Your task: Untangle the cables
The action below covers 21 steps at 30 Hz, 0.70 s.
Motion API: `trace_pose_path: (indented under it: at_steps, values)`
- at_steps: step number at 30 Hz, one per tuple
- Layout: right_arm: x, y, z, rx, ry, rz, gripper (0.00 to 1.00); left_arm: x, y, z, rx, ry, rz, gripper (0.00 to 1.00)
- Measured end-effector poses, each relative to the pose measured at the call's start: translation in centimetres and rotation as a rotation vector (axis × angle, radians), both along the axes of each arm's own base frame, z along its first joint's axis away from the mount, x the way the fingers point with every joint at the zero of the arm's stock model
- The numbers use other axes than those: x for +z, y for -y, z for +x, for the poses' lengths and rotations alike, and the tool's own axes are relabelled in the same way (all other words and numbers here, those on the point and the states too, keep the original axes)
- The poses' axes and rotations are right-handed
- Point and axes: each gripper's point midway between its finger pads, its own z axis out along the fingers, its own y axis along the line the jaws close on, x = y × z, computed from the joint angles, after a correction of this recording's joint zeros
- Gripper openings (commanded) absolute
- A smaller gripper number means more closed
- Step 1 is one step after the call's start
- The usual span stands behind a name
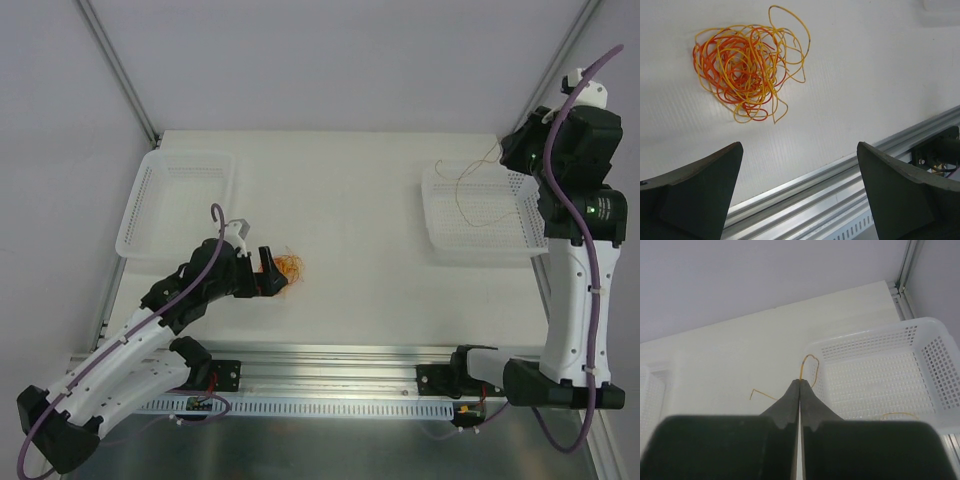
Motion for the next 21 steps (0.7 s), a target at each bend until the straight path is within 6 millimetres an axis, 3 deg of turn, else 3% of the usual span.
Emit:
trace_pose_path:
  at_steps: [5,12,16,18,19,21]
  values:
    - [-1.7,2.3,2.9,-0.044,-0.001,0.025,0.01,-0.6,-0.4,-0.7,0.003,-0.023,0.003,0.99]
    - [-9.6,5.9,6.9,-0.108,-0.124,0.061,0.01,-1.0,-0.2,-0.8,-0.008,-0.043,0.008,0.99]
    - [-14.3,7.0,7.9,-0.136,-0.198,0.079,0.01,-1.7,-0.1,-0.8,-0.011,-0.067,0.026,0.99]
    - [-16.5,7.6,8.1,-0.161,-0.239,0.098,0.23,-1.9,-0.1,-0.8,-0.013,-0.074,0.033,0.99]
    - [-17.4,7.9,8.2,-0.175,-0.262,0.107,0.47,-2.0,-0.1,-0.8,-0.014,-0.076,0.038,0.99]
    - [-18.8,8.4,8.5,-0.200,-0.296,0.118,0.64,-2.2,-0.2,-0.7,-0.021,-0.078,0.050,0.99]
